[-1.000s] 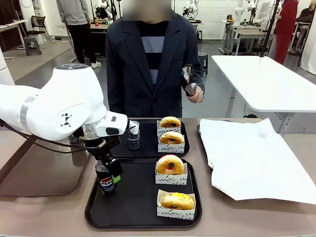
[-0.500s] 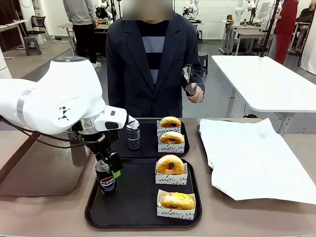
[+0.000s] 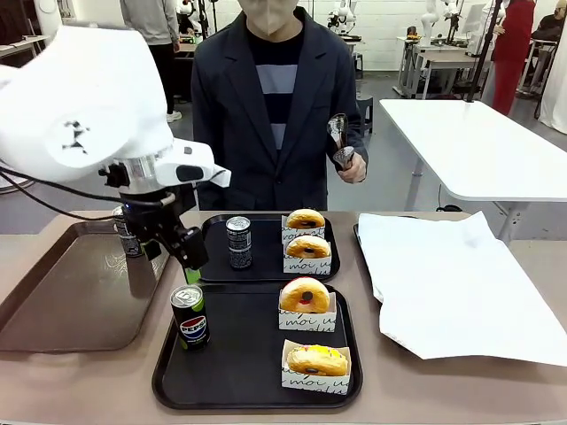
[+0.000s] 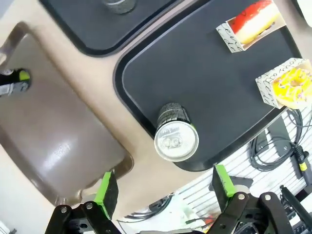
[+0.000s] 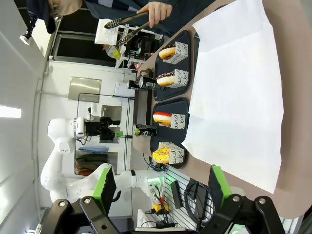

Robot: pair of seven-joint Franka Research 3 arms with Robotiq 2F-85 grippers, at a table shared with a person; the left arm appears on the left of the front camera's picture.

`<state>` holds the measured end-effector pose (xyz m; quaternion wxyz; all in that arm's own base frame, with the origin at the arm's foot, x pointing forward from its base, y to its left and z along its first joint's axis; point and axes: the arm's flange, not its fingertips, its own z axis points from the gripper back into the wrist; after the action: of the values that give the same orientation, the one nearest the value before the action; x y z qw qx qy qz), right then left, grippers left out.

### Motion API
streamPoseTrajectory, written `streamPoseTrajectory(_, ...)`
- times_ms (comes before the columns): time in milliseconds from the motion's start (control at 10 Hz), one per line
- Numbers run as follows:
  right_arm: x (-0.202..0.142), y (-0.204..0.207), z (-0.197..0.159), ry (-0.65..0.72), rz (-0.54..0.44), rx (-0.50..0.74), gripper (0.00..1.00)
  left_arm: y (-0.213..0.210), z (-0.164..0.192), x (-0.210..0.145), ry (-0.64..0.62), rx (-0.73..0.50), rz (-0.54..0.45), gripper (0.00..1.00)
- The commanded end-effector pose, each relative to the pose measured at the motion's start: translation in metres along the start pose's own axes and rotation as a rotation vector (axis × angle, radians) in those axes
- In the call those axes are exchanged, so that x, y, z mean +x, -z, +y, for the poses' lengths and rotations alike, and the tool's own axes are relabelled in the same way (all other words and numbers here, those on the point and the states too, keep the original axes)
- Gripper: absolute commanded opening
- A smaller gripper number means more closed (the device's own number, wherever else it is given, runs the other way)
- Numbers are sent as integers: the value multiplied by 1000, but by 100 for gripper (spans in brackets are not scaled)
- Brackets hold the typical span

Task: Set up donuts and drinks on trays.
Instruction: Pick up one Pepsi coke from the Handle tray and place it on the Flat Tray without a Pepsi coke.

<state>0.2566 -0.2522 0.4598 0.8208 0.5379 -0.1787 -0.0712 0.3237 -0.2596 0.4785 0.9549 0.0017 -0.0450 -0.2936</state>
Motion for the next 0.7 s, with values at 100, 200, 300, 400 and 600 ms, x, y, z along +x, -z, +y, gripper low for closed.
streamPoseTrajectory(100,1,0,0,-17,-9,20,100,11,-1,3,43,-13,-2,100)
streamPoseTrajectory(200,1,0,0,-17,-9,20,100,-1,0,0,-3,0,0,100)
streamPoseTrajectory(300,1,0,0,-17,-9,20,100,-20,46,-14,-82,-144,-59,100)
streamPoseTrajectory(400,1,0,0,-17,-9,20,100,-37,84,-32,-187,-195,-130,100)
streamPoseTrajectory(600,1,0,0,-17,-9,20,100,-60,160,-76,-426,-273,-251,100)
